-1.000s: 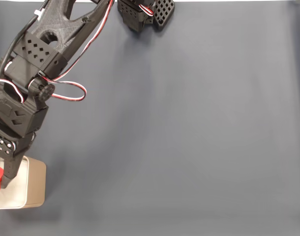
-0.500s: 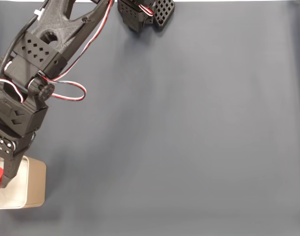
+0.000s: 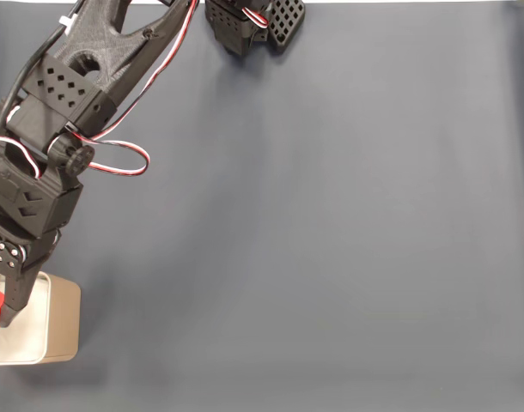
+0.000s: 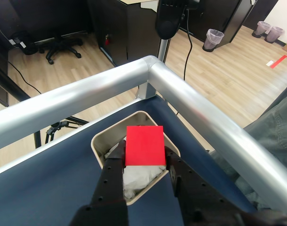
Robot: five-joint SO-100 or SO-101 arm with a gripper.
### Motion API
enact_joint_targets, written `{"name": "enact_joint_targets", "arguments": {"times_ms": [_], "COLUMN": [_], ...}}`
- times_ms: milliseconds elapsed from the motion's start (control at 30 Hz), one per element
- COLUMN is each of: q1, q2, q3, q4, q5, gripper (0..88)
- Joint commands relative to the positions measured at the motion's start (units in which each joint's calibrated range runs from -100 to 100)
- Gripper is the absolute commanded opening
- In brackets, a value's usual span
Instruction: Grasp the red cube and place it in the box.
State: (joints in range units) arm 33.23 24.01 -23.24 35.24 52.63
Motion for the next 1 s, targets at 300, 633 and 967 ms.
{"name": "enact_joint_targets", "arguments": {"times_ms": [300,633,967], "q1": [-0.2,-0.2,-0.2], "q2": [-3.0,-3.2,-3.2], "q3": [-2.2,-2.2,-2.1], "q4": [1.9,2.0,1.2], "q5": [1.3,1.7,1.3], "gripper": [50.0,52.5,52.5]}}
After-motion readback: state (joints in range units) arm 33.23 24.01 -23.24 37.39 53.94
